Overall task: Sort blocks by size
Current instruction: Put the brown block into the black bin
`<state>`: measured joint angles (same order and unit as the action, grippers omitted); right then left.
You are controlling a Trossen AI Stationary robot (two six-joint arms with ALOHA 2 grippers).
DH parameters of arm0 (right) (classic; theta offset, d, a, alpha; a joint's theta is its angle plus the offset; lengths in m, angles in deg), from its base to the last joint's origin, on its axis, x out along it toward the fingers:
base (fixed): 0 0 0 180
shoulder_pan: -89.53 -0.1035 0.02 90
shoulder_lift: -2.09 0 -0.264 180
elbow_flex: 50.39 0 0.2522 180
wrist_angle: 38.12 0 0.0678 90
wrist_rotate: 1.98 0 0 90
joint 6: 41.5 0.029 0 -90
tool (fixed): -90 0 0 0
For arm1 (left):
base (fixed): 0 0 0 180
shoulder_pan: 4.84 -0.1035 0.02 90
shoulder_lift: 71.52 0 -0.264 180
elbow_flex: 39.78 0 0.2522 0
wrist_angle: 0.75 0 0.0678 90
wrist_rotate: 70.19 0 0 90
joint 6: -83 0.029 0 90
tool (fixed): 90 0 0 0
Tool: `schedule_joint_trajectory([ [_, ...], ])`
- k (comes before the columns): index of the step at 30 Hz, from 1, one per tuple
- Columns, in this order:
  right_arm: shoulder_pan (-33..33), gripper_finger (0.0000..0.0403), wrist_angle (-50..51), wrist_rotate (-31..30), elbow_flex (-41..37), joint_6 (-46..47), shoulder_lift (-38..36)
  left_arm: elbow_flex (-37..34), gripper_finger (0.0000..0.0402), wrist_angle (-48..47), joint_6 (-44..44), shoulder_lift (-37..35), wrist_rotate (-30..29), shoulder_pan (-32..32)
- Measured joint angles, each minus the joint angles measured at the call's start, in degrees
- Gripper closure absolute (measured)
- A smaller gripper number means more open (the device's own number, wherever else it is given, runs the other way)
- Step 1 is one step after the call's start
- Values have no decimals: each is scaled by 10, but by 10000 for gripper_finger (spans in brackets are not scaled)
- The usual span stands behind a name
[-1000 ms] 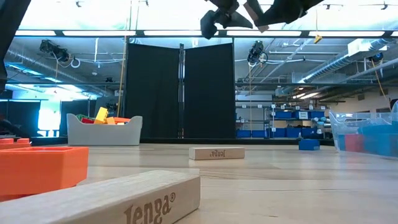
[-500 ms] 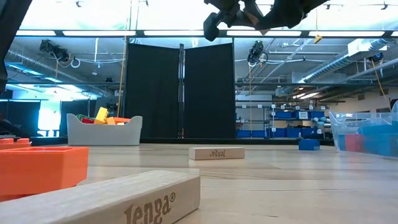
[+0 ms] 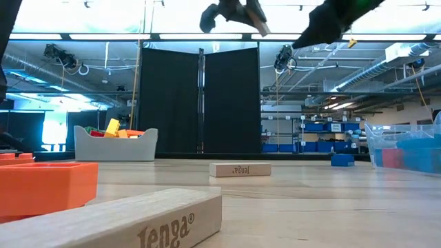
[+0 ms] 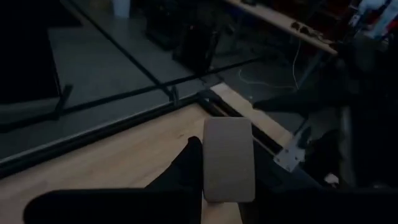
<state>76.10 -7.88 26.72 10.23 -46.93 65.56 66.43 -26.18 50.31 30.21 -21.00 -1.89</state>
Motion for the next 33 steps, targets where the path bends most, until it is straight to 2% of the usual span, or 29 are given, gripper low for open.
schedule_joint_trajectory([
  [4, 0, 93, 91, 14, 0, 123, -17, 0, 339, -130, -32, -34, 19, 14],
  [8, 0, 105, 158, 78, 0, 242, -32, 0, 339, -297, -87, -50, 79, 26],
  [11, 0, 113, 179, 129, 0, 296, -35, 0, 339, -400, -127, -57, 129, 46],
  [14, 0, 119, 178, 173, 0, 340, -36, 0, 339, -501, -191, -57, 152, 91],
  [18, 0, 124, 175, 228, 0, 414, -36, 0, 339, -613, -286, -58, 151, 176],
  [22, 0, 123, 163, 288, 0, 470, -36, 0, 339, -693, -391, -58, 160, 272],
  [27, -1, 124, 150, 353, 0, 537, -36, 0, 339, -746, -545, -58, 189, 385],
  [33, -22, 131, 135, 370, 0, 570, -36, 0, 339, -757, -695, -58, 260, 476],
])
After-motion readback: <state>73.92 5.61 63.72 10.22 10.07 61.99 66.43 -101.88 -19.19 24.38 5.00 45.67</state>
